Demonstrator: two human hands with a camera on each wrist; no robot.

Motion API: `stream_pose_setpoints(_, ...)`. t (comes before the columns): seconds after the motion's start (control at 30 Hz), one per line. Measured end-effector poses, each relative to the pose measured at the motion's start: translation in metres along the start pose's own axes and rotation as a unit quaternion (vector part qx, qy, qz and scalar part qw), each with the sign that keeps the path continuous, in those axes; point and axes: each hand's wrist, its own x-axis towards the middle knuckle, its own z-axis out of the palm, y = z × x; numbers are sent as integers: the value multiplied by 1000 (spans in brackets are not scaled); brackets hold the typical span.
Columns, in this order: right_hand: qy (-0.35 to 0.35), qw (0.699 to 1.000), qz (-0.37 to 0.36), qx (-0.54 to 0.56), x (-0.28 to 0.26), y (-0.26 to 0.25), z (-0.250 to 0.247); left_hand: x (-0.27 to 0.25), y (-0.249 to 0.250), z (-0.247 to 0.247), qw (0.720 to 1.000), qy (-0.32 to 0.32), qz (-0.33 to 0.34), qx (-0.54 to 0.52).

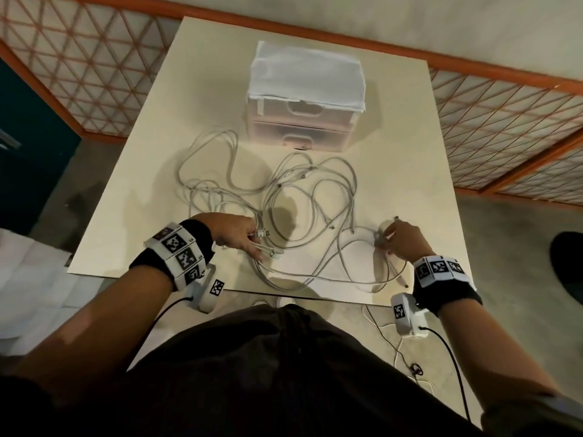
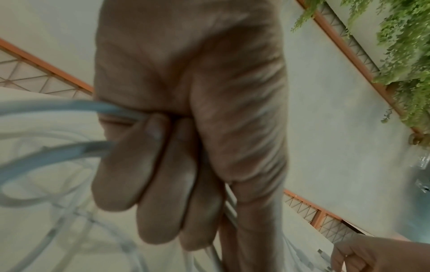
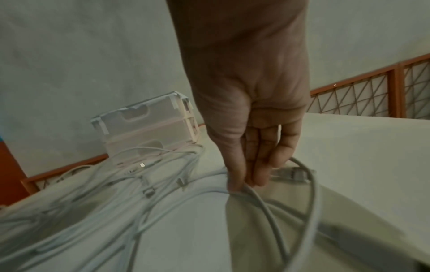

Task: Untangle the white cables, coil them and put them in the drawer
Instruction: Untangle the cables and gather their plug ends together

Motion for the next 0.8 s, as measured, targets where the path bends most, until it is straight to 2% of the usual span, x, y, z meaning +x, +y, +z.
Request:
stream_pose_setpoints(0.1,12,999,-35,1,3,-15,-6,-3,0,1,1000,-3,2,4)
stream_pose_setpoints(0.17,60,994,-73,58,7,-28,-14,-3,1,3,1000,-6,1,13)
stream_pose_setpoints(0.27,143,962,-117,200,10,-50,-33,-2,0,6,1000,-2,2,26)
stream_pose_setpoints(0.33,153,945,-146,248,8,-68,-46,-2,-1,6,1000,3,13,25)
stream_pose_setpoints(0.4,119,942,-175,261,3,-86,-52,-4,-1,5,999,32,41,5)
stream_pose_setpoints(0.47,45,940,-206,269,-5,-103,-53,-6,4,2,991,93,83,-52)
stream_pose_setpoints(0.6,-104,916,-259,289,-26,-142,-46,-9,22,-8,952,205,143,-174)
stream_pose_setpoints(0.7,-146,895,-279,315,-33,-169,-43,-10,34,-11,935,225,171,-216)
stream_pose_setpoints(0.8,-164,878,-284,348,-36,-187,-44,-10,38,-9,926,251,190,-210)
